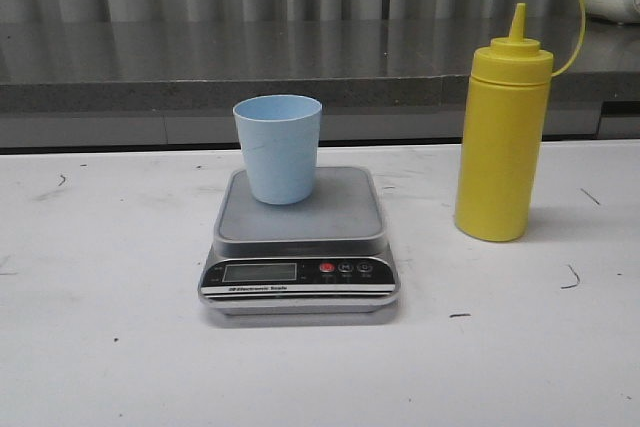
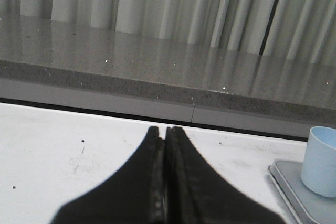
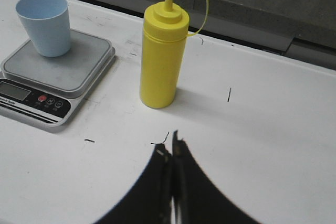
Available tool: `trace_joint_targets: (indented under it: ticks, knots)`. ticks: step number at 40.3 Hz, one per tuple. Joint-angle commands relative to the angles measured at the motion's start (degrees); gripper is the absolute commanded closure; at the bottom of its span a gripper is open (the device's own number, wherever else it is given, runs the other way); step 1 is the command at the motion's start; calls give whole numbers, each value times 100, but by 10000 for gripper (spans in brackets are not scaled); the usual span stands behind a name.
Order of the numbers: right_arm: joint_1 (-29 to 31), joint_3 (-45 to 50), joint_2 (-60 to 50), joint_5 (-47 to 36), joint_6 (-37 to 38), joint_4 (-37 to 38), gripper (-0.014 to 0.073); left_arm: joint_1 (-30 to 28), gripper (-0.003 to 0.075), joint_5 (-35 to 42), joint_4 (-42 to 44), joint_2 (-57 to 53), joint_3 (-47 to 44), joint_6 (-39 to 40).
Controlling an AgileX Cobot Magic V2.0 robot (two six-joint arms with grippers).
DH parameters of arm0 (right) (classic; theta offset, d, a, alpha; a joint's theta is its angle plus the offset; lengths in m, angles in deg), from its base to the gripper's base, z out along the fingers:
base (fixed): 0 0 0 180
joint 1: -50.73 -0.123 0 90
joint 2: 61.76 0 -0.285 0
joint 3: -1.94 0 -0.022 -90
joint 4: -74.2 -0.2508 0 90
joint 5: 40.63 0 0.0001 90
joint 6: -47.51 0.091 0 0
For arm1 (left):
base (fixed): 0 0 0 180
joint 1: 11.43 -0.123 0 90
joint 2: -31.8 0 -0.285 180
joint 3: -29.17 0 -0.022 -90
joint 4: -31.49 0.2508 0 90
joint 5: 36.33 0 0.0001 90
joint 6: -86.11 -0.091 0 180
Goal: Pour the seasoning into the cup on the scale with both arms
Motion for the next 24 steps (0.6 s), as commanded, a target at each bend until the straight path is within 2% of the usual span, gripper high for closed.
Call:
trace_joint_targets:
  ticks: [1,17,24]
  knots:
    - [-9,-209,37,-441,-70,103,710,-9,740,557,-55,-139,-97,10]
    - [-9,-209,37,-441,-70,103,710,-9,740,557,74,-129,-97,10]
    - [-9,-209,37,-441,-70,103,710,-9,740,566,74,-129,-97,-290]
